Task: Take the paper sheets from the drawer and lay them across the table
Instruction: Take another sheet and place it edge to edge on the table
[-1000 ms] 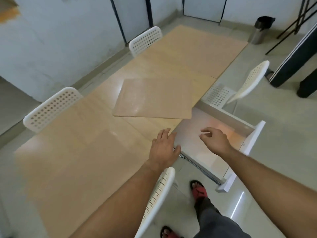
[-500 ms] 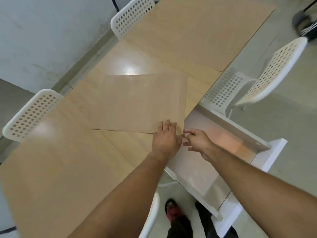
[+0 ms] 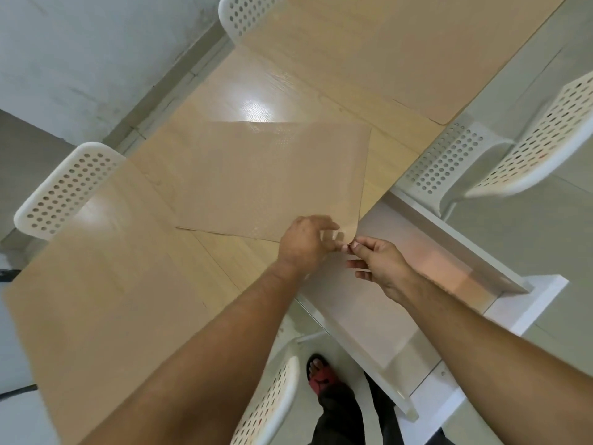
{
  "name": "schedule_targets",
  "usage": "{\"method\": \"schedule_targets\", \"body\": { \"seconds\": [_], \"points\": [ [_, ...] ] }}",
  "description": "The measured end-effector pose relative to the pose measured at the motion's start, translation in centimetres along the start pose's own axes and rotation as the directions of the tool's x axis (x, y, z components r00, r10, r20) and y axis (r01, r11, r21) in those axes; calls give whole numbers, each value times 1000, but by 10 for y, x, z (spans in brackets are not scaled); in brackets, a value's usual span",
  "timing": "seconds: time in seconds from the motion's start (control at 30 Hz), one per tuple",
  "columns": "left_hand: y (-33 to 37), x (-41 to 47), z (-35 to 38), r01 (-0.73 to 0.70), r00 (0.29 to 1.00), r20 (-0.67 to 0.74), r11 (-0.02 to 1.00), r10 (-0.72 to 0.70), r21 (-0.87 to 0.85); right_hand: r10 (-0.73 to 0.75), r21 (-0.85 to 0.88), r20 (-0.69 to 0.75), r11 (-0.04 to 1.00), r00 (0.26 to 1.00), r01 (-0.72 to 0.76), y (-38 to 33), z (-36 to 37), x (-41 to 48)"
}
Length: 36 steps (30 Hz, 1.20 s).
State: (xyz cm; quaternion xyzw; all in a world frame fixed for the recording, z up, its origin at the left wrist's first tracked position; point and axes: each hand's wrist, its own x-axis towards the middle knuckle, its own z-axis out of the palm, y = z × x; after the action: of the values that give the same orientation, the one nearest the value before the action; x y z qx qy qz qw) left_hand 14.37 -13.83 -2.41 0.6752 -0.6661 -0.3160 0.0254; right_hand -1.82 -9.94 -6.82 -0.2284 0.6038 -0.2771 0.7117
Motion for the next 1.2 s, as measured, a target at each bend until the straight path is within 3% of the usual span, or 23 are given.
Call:
{"method": "schedule_targets", "body": {
  "seconds": [0.3, 0.5, 0.83, 1.03, 1.2],
  "points": [
    [5, -2, 10, -16, 1000, 2, 999, 16, -48, -9, 21, 36, 1000, 999, 8, -2, 0, 1],
    [9, 1, 7, 37, 999, -2, 974, -38, -221, -2, 23, 81, 1000, 997, 0, -1, -3, -3],
    [18, -5, 23, 72, 997, -43, 997, -71, 23, 10, 57, -94, 998, 996, -5, -4, 3, 4],
    [6, 3, 19, 189, 982, 64, 966, -180, -175, 81, 154, -101, 986, 992, -65, -3, 2, 7],
    [5, 11, 11, 316, 947, 108, 935, -302, -163, 94, 180, -48, 980, 994, -84, -1, 1, 4]
  ]
}}
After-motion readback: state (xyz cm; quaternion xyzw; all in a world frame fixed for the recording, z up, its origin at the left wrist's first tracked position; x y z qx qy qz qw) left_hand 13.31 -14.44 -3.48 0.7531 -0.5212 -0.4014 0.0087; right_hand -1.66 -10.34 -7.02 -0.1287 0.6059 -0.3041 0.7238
